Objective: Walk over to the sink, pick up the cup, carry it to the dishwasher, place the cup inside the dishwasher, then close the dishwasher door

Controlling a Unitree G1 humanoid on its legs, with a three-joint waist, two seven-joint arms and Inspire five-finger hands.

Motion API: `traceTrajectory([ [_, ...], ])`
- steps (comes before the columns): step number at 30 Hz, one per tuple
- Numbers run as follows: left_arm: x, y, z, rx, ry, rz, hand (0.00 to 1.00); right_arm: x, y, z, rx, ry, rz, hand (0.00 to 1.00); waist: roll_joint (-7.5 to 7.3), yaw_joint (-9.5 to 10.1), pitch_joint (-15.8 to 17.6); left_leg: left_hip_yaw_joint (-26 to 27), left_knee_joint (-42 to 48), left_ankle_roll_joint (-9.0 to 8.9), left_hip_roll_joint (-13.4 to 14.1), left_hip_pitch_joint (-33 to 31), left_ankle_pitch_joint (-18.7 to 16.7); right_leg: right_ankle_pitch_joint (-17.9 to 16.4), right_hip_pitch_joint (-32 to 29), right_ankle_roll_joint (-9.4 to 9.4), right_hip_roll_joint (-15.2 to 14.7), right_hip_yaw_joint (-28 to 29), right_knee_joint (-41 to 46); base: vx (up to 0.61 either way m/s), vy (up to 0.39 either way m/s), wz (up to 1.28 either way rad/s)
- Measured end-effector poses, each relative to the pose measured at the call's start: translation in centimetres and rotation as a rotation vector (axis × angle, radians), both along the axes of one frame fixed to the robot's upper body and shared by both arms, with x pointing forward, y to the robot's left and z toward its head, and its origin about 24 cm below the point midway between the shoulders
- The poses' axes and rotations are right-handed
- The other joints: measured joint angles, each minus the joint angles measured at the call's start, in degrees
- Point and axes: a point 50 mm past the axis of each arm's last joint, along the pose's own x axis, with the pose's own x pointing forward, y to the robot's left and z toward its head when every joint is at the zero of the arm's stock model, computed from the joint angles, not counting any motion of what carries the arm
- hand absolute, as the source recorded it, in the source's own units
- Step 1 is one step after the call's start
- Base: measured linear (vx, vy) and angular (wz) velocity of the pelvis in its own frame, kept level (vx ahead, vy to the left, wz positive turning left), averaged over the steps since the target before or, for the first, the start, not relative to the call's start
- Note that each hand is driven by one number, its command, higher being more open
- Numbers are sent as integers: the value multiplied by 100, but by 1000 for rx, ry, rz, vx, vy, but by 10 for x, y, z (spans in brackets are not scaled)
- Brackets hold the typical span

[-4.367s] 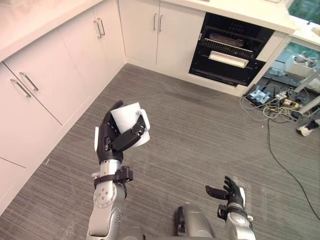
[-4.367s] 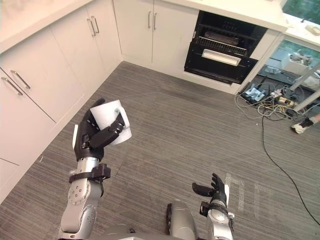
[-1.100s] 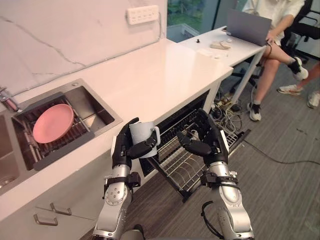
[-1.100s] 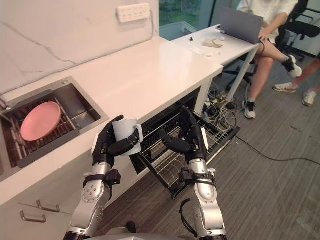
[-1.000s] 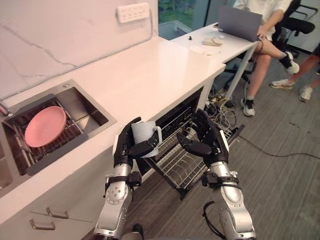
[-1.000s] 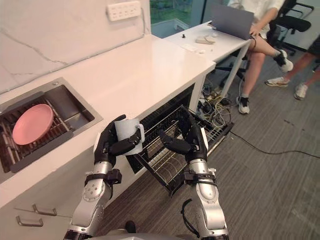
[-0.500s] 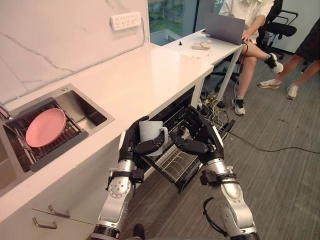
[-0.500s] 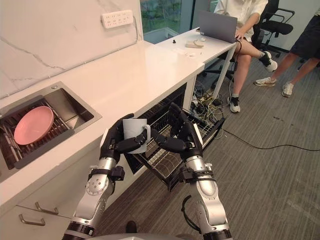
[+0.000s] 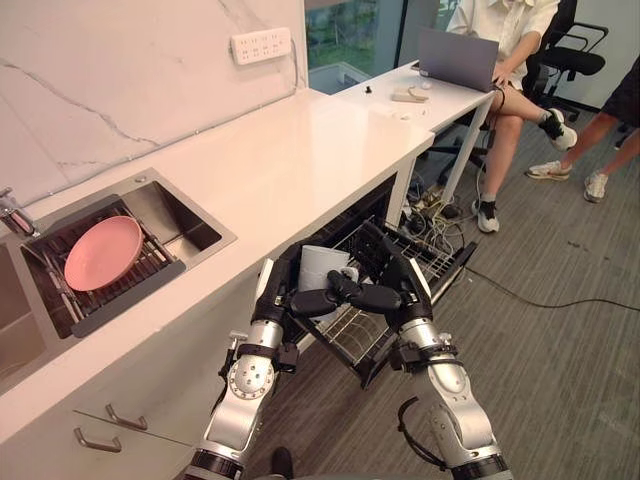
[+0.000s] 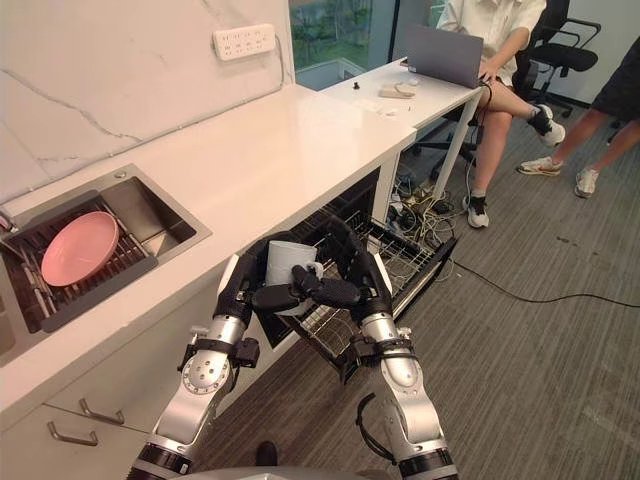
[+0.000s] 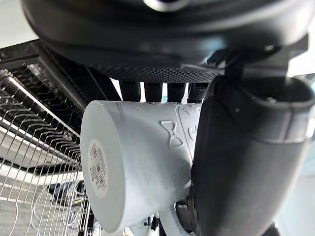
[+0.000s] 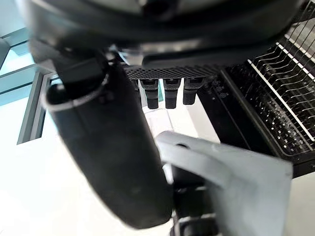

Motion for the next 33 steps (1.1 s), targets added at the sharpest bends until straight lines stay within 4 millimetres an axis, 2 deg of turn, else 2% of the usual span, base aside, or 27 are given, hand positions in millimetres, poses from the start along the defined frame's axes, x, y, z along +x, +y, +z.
traceTrajectory([
  [9, 10, -1, 19, 93, -98, -38, 30, 1, 2, -3, 143, 45, 6, 90, -4, -13, -26, -3, 0, 20, 1, -86, 50, 77, -73, 1, 3, 3, -40, 0, 0, 0],
  [14, 15, 0, 25, 207, -141, -98, 30, 1, 0, -5, 194, 71, 40, 90, -9, -16, -40, -1, -1, 19, 27, -145, 57, 151, -83, 4, 20, 7, -142, 0, 0, 0],
  [17, 17, -6, 27, 286, -165, -166, 30, 3, 5, -4, 221, 86, 103, 90, -14, -19, -44, 3, -1, 14, 47, -182, 63, 189, -102, -3, 40, 12, -183, 0, 0, 0],
  [19, 20, -14, 30, 358, -199, -220, 30, 11, 9, -1, 235, 98, 133, 90, -22, -10, -48, 5, -1, 3, 80, -219, 78, 237, -113, -19, 70, 18, -237, 0, 0, 0],
  [20, 22, -15, 31, 376, -207, -225, 30, 13, 8, -1, 230, 100, 135, 30, -27, -8, -51, 6, -1, 0, 89, -225, 81, 242, -120, -23, 79, 21, -238, 0, 0, 0],
  [25, 33, -14, 43, 522, -287, -279, 30, 20, -1, 3, 198, 110, 163, 30, -34, 26, -56, 13, -1, -26, 162, -245, 100, 275, -136, -57, 151, 37, -245, 0, 0, 0],
  [33, 32, -17, 44, 569, -328, -293, 30, 27, -8, 5, 159, 106, 165, 30, -33, 20, -58, 19, -2, -47, 214, -270, 113, 332, -144, -86, 204, 52, -313, 0, -5, -1],
])
